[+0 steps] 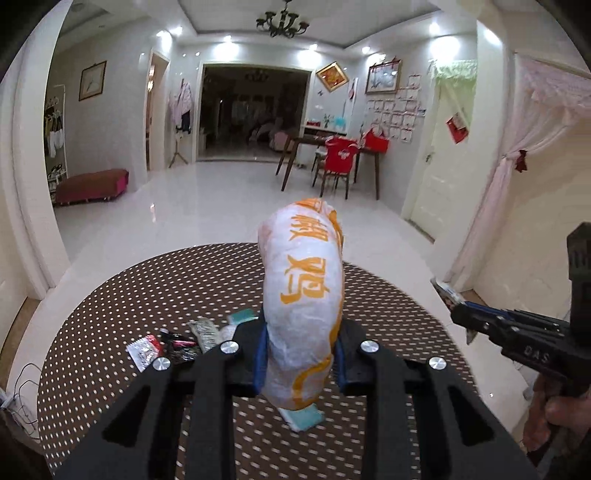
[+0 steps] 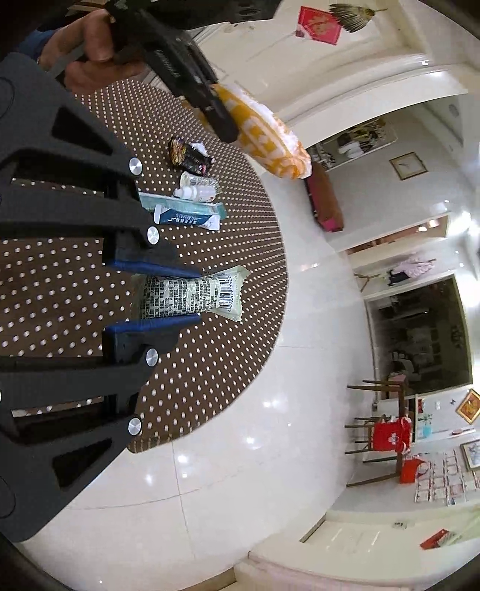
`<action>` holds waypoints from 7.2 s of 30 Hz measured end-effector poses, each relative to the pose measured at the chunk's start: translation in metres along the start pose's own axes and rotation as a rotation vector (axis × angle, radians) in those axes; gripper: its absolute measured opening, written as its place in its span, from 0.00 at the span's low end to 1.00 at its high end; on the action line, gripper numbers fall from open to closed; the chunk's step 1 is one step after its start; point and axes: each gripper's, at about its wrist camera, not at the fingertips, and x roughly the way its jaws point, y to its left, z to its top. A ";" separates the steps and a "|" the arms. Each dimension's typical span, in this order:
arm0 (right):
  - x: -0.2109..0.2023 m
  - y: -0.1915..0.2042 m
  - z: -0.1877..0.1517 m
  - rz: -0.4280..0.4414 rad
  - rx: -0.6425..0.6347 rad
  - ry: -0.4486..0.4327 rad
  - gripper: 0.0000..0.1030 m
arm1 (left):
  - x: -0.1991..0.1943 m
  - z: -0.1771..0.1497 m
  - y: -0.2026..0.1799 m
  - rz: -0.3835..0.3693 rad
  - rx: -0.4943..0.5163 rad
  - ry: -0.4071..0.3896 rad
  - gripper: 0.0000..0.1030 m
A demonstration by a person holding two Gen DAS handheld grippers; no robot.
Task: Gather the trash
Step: 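Carry both items over the blue bucket and open both tools to drop them, then move both tools back over the remaining trash on the table, then grasp the white bottle with left tool while right tool grasps blue toothpaste tube, then carry bottle and tube over the blue bucket and open both tools to drop them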
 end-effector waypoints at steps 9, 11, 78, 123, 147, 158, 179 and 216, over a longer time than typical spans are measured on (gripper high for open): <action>-0.070 -0.045 0.002 0.027 0.085 -0.119 0.20 | -0.026 -0.002 -0.064 -0.063 0.012 -0.040 0.26; -0.085 -0.058 0.001 0.013 0.103 -0.141 0.20 | -0.029 -0.005 -0.082 -0.088 0.023 -0.043 0.26; -0.093 -0.302 -0.129 -0.284 0.615 0.022 0.94 | 0.104 -0.104 -0.301 -0.279 0.324 0.283 0.91; 0.045 0.017 0.022 0.013 0.012 0.081 0.94 | 0.020 0.002 0.027 0.153 0.025 0.000 0.91; 0.180 0.080 -0.013 -0.014 -0.196 0.244 0.14 | 0.105 -0.001 0.081 0.223 0.084 0.181 0.91; 0.169 0.037 -0.005 0.020 -0.107 0.231 0.14 | 0.150 -0.010 0.081 0.115 0.082 0.333 0.27; 0.066 0.015 0.014 0.071 -0.030 0.056 0.14 | 0.040 -0.001 0.039 -0.017 0.025 0.101 0.23; -0.097 -0.245 -0.081 -0.218 0.393 -0.052 0.14 | 0.093 -0.077 -0.281 -0.342 0.268 0.281 0.23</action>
